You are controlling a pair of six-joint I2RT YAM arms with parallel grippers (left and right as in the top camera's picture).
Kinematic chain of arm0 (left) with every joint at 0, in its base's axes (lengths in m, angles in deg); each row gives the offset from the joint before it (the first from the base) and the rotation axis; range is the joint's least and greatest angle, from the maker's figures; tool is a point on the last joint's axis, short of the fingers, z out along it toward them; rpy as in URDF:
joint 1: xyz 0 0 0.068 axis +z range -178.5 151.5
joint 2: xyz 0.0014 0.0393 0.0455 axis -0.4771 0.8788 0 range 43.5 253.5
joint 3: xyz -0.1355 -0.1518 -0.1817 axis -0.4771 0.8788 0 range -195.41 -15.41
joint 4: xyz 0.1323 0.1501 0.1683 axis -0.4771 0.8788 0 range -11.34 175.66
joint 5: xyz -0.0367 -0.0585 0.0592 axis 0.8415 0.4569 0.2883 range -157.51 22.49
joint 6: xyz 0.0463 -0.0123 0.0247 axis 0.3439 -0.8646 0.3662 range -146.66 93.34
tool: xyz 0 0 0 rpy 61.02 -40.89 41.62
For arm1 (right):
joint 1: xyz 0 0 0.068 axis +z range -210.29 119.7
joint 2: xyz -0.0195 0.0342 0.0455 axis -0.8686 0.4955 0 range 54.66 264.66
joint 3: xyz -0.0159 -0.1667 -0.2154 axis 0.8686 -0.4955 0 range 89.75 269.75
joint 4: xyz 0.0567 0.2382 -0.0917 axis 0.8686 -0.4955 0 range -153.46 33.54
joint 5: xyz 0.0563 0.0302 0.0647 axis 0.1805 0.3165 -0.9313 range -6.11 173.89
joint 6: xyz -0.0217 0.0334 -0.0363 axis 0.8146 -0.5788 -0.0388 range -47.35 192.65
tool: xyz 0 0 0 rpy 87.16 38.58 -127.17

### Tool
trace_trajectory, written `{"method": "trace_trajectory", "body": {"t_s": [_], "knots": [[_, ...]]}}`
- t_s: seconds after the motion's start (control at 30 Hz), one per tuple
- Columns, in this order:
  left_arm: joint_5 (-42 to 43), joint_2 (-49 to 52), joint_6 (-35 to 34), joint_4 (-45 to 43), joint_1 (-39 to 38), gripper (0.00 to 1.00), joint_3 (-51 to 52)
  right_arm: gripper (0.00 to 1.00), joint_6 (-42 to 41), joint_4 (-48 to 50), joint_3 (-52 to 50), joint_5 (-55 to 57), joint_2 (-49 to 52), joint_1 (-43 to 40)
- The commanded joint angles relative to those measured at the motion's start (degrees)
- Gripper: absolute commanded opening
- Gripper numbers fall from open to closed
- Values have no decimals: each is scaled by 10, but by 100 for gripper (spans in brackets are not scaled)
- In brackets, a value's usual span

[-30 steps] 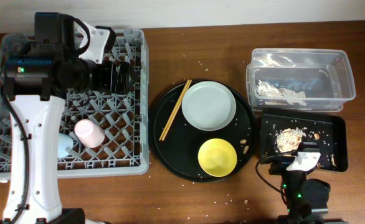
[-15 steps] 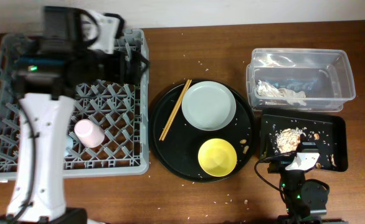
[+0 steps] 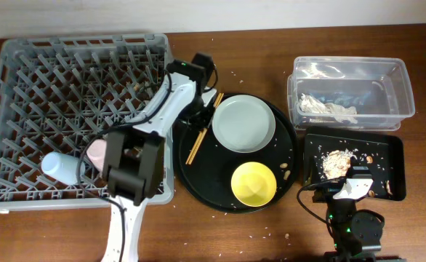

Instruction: Sort waste into correct bins and load items into the dishwasher rack

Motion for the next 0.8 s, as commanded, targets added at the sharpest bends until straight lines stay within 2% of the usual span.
{"method": "trace_trajectory", "body": {"t_s": [0.0,0.2,0.23,0.3,0.4,0.47,0.5,0.57,0.6,0.63,0.67,0.7,0.77], "knots": [[3,9,52,-17,-3,27,-1,98,-2,0,-6,-3,-4,-2],[-2,9,59,-37,-4,27,7,99,-2,0,-6,-3,-4,-2],[-2,9,59,-57,-4,24,34,98,-2,0,-6,-3,-4,-2],[-2,9,59,-59,-4,0,46,98,-2,0,-6,-3,-4,-2],[11,1,9,21,2,0,-29,98,-2,0,-6,-3,-4,-2],[79,-11,9,124,23,0,-152,98,-2,0,-6,-3,-4,-2],[78,-19,9,171,37,0,-225,98,-2,0,-6,-3,-4,-2],[33,-31,-23,212,67,0,-291,98,-2,0,-6,-3,-4,-2],[-32,-34,-60,220,89,0,-298,98,-2,0,-6,-3,-4,-1],[-89,-33,-100,228,113,0,-289,99,-2,0,-6,-3,-4,-2],[-107,-33,-127,224,131,0,-265,98,-2,0,-6,-3,-4,-2],[-105,-32,-128,213,137,0,-244,98,-2,0,-6,-3,-4,-2],[-104,-33,-124,144,137,0,-128,98,-2,0,-6,-3,-4,-2]]}}
